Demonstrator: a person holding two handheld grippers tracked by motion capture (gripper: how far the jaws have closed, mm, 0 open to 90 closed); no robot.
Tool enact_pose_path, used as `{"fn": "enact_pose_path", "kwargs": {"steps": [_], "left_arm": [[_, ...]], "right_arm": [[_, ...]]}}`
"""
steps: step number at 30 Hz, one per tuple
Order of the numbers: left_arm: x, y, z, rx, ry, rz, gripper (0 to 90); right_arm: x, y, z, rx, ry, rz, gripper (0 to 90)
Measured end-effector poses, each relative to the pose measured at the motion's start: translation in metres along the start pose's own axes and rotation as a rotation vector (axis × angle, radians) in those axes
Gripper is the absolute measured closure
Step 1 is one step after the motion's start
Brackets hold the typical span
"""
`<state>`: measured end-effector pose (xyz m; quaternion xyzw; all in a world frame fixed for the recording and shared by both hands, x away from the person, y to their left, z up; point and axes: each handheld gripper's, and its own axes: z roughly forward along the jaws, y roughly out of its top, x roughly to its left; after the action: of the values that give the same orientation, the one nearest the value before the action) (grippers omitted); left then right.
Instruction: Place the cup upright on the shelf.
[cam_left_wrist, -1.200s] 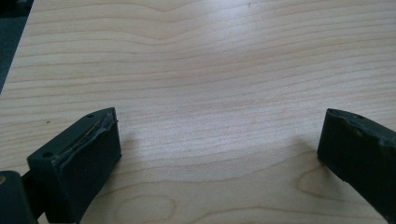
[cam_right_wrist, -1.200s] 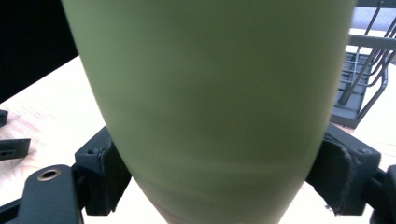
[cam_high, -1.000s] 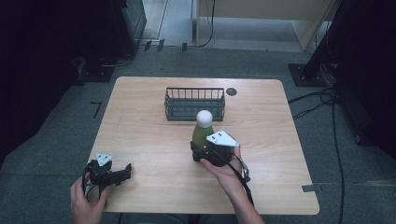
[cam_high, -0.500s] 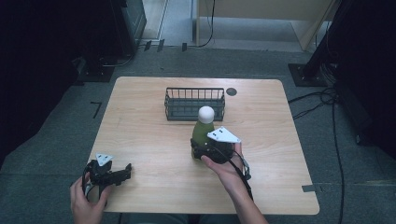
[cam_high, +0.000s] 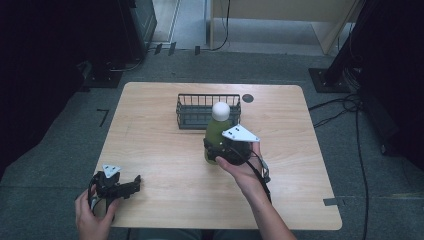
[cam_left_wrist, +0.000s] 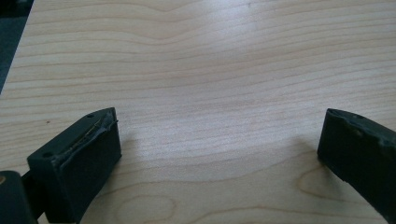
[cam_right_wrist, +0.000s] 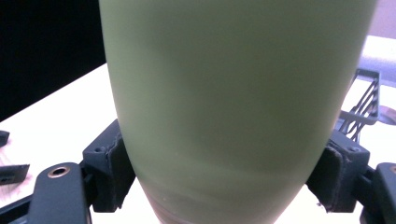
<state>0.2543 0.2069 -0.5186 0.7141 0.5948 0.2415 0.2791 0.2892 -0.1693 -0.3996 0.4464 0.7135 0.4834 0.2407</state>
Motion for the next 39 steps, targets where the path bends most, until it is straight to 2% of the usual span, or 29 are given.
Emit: {"fn": "enact_pose_path", "kwargs": {"steps": [9,23,29,39], "left_arm": [[0.000,0.000,0.000,-0.002,0.000,-0.005,0.0],[0.000,0.000,0.000,-0.002,0.000,-0.004,0.0],[0.000,0.000,0.000,-0.001,0.000,-0.003,0.0],[0.000,0.000,0.000,-0.002,0.000,-0.003,0.0]], "right_arm": [[-0.004,0.021,0.002,-0.014,-0.008,-0.014,20.7],[-0.018,0.055,0.011,-0.035,-0.018,0.000,20.7],[-0.025,0.070,0.018,-0.041,-0.035,0.013,20.7],[-0.036,0.085,0.031,-0.056,-0.068,0.020,20.8]]}}
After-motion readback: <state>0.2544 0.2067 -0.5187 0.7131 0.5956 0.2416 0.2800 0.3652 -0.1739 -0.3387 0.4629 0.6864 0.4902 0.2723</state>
